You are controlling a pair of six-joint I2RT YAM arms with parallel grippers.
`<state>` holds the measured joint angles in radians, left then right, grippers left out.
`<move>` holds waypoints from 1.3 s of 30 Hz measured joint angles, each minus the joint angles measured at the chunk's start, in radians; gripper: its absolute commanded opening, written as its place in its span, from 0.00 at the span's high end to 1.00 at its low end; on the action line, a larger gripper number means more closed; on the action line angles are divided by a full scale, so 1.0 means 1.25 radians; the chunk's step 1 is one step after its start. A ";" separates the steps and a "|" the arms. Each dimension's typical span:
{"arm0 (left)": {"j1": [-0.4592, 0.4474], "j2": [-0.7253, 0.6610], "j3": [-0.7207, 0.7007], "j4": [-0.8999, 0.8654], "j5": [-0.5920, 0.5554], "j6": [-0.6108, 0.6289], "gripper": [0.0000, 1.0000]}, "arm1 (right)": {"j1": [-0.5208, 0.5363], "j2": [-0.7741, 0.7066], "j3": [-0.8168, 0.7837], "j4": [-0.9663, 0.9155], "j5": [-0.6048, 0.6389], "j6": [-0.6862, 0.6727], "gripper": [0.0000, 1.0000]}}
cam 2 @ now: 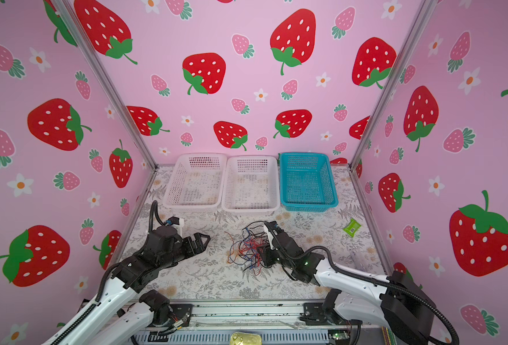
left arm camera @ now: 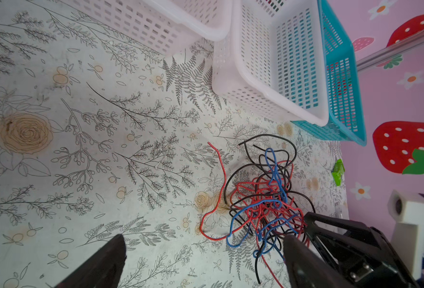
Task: Untangle and sort cables by color
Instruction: Untie the cable.
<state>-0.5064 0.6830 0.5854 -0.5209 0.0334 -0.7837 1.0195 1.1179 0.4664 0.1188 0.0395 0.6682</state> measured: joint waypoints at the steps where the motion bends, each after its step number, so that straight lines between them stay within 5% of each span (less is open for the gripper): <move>1: -0.013 0.005 0.000 0.001 -0.008 -0.001 0.00 | 0.000 0.008 0.000 -0.001 0.003 0.003 0.63; 5: -0.059 0.027 -0.006 0.020 -0.031 -0.010 0.01 | 0.000 0.033 0.000 -0.005 0.019 0.014 0.55; 24: -0.204 0.113 -0.079 0.228 -0.025 -0.062 0.02 | 0.005 0.135 0.003 0.135 -0.080 -0.016 0.98; 39: -0.240 0.130 -0.109 0.352 0.024 -0.054 0.08 | 0.008 0.068 0.006 0.156 -0.173 -0.105 1.00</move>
<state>-0.8062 0.8459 0.4488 -0.0803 0.0635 -0.8509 1.0298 1.2026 0.4740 0.3138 -0.1764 0.5369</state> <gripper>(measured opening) 0.929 0.077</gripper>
